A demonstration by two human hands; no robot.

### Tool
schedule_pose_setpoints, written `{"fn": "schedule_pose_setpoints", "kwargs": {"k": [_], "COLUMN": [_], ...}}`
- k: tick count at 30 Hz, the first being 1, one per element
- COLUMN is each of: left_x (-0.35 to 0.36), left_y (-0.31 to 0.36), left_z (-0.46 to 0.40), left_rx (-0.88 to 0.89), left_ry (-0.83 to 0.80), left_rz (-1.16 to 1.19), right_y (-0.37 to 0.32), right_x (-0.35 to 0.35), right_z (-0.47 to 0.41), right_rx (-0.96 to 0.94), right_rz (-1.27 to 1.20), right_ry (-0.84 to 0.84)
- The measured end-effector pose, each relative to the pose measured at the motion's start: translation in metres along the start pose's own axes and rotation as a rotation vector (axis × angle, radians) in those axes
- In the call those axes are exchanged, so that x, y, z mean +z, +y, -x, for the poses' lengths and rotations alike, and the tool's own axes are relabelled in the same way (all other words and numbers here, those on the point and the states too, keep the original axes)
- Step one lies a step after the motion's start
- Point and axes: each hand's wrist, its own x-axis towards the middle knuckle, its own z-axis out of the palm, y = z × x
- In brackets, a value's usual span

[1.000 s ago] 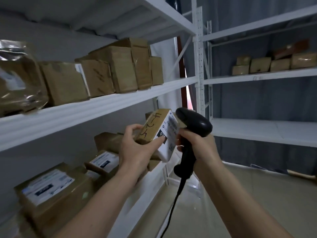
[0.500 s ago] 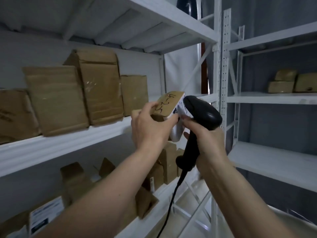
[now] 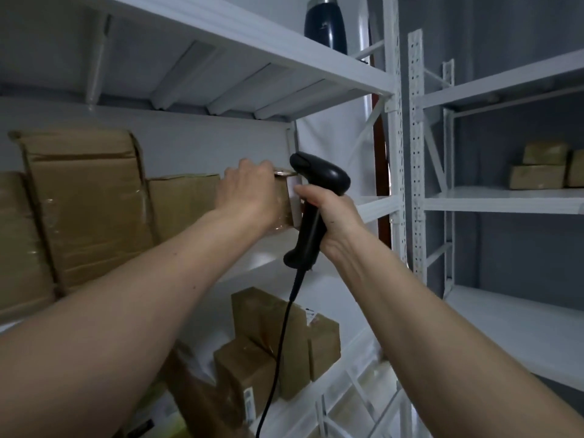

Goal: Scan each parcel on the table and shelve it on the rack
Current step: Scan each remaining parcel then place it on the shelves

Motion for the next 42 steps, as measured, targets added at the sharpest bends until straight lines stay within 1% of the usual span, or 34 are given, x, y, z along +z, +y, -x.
{"fn": "schedule_pose_setpoints", "kwargs": {"k": [4,8,14,19,21,23,25,27,29,32,34,36,39,42], "left_x": [-0.003,-0.005,-0.001,0.002,0.003,0.003,0.006,0.008,0.009,0.006,0.003,0.0,-0.01,-0.029], "left_y": [-0.01,-0.017,-0.025,-0.031,-0.033,-0.034,-0.036,-0.039,-0.046,-0.064,-0.08,-0.098,-0.128,-0.166], "left_z": [-0.004,-0.006,-0.008,-0.007,-0.003,0.006,0.022,0.043,0.065,0.098,0.124,0.156,0.208,0.264], "left_rx": [0.069,0.121,0.155,0.179,0.212,0.247,0.264,0.195,0.088,-0.042,-0.162,-0.288,-0.361,-0.408], "left_ry": [-0.053,-0.113,-0.144,-0.123,-0.06,0.072,0.218,0.281,0.272,0.234,0.216,0.24,0.293,0.305], "left_rz": [-0.377,-0.612,-0.745,-0.74,-0.661,-0.513,-0.289,0.007,0.221,0.412,0.576,0.706,0.818,0.863], "right_y": [0.017,0.034,0.043,0.048,0.05,0.052,0.056,0.06,0.07,0.091,0.106,0.121,0.143,0.165], "right_x": [0.01,0.023,0.037,0.037,0.033,0.026,0.019,0.013,0.011,0.017,0.027,0.039,0.06,0.086], "right_z": [-0.019,-0.025,-0.03,-0.029,-0.024,-0.015,-0.003,0.013,0.033,0.067,0.09,0.113,0.151,0.194], "right_rx": [0.056,0.095,0.125,0.118,0.085,0.032,-0.009,-0.022,-0.002,0.088,0.148,0.196,0.27,0.351], "right_rz": [0.044,0.065,-0.046,-0.029,-0.004,0.009,-0.005,-0.056,-0.139,-0.189,-0.191,-0.19,-0.206,-0.23], "right_ry": [-0.051,-0.097,-0.128,-0.117,-0.105,-0.081,-0.039,-0.059,-0.151,-0.279,-0.317,-0.339,-0.407,-0.502]}}
